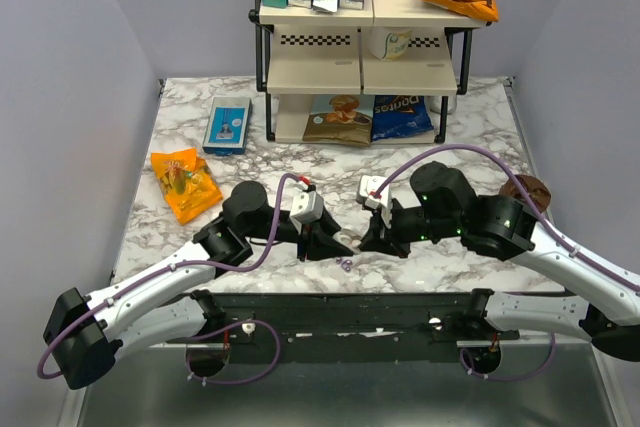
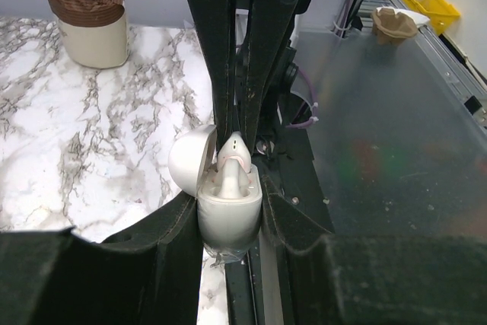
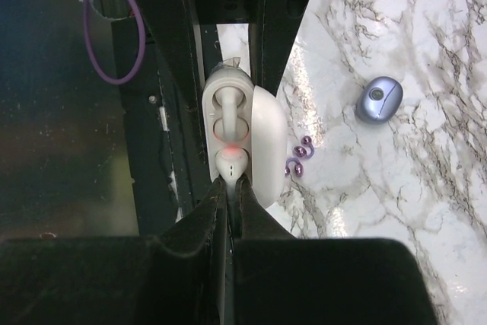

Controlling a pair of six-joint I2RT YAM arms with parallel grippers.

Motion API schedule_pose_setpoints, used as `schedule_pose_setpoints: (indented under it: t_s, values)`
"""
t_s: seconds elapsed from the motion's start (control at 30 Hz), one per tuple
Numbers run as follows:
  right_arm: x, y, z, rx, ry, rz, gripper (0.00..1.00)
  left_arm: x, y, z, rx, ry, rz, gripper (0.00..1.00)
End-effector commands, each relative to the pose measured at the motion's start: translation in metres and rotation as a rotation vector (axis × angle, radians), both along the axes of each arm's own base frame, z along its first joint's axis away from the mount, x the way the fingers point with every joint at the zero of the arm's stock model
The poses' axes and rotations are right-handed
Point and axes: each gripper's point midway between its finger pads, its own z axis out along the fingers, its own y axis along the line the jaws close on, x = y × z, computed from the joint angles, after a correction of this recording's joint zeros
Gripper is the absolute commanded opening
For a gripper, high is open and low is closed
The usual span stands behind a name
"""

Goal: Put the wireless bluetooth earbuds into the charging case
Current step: Place the earbud in the charging case.

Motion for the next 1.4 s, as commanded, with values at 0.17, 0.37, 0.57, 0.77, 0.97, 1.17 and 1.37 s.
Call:
schedule_pose_setpoints:
  t_s: [0.17, 0.37, 0.57, 0.77, 0.97, 1.17, 1.37]
  values:
    - [0.007, -0.001, -0.003, -0.03, -0.01, -0.043, 0.17, -0.004, -0.002, 0.03, -0.101, -0.079, -0.016, 0.0]
    - [0.008, -0.003, 0.003, -0.019, -0.02, -0.055, 0.2, -0.002, -0.003, 0.029, -0.098, -0.074, -0.004, 0.0]
    - [0.007, -0.005, 0.007, -0.01, -0.024, -0.064, 0.25, 0.001, -0.003, 0.03, -0.103, -0.076, 0.013, 0.0]
    - [0.008, -0.006, 0.007, -0.013, -0.025, -0.072, 0.28, 0.001, -0.004, 0.031, -0.11, -0.074, 0.017, 0.0]
    - [0.009, -0.009, 0.011, -0.005, -0.035, -0.087, 0.39, 0.002, -0.004, 0.031, -0.11, -0.073, 0.023, 0.0]
    - [0.011, -0.014, 0.017, 0.002, -0.053, -0.11, 0.52, 0.004, -0.004, 0.03, -0.109, -0.074, 0.034, 0.0]
    - [0.014, -0.024, 0.024, 0.0, -0.078, -0.144, 0.55, 0.005, -0.004, 0.031, -0.116, -0.076, 0.042, 0.0]
